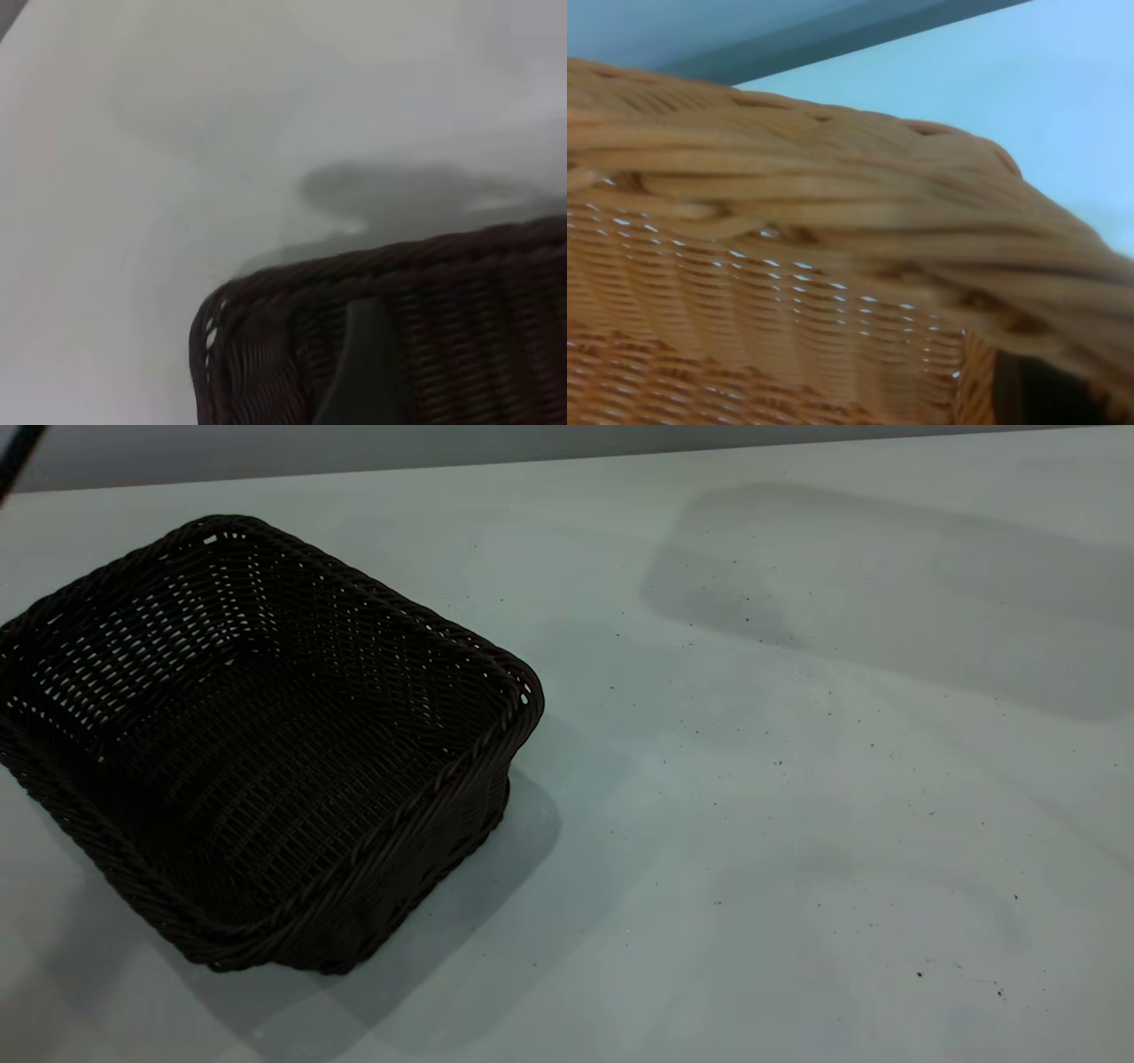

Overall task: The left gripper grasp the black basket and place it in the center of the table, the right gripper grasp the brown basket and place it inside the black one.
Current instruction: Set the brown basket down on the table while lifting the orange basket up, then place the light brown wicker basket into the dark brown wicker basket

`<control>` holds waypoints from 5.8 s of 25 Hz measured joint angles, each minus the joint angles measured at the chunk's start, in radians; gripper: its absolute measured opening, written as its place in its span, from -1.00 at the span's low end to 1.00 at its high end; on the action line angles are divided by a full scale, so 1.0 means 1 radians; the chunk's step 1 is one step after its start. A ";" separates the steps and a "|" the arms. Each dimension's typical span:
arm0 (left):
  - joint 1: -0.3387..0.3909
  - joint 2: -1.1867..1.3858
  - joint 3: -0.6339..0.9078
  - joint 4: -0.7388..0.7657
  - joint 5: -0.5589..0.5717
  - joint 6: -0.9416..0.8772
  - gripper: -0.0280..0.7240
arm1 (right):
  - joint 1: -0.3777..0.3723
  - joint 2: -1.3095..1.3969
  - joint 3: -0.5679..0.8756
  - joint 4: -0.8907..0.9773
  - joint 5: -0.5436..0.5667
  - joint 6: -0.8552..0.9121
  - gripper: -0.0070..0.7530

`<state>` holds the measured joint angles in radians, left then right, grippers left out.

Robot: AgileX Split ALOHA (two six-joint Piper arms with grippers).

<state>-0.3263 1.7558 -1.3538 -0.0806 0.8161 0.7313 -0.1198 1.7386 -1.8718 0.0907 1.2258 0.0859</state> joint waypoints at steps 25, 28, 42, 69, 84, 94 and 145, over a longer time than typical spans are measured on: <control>-0.128 0.224 0.001 0.248 -0.019 0.580 0.22 | 0.000 0.002 0.001 0.036 -0.004 -0.023 -0.66; -0.128 0.244 0.001 0.248 -0.020 0.584 0.22 | 0.000 0.002 0.001 0.035 -0.004 -0.023 -0.66; -0.128 0.324 0.000 0.276 -0.118 0.632 0.12 | 0.000 0.002 0.001 0.041 -0.004 -0.022 -0.66; -0.157 0.322 -0.083 -0.079 0.020 0.435 -0.58 | 0.000 0.002 0.001 0.042 -0.004 -0.030 -0.66; -0.157 0.323 -0.089 -0.072 0.046 0.497 -0.58 | 0.000 0.002 0.001 0.042 -0.004 -0.033 -0.66; -0.157 0.324 -0.089 -0.072 0.029 0.496 -0.58 | 0.000 0.002 0.001 0.042 -0.004 -0.033 -0.66; -0.156 -0.107 -0.089 -0.041 0.300 0.267 -0.91 | 0.000 0.007 0.001 0.090 -0.004 -0.037 -0.67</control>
<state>-0.4824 1.6489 -1.4427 -0.1220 1.1166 0.9986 -0.1198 1.7457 -1.8709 0.1804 1.2216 0.0491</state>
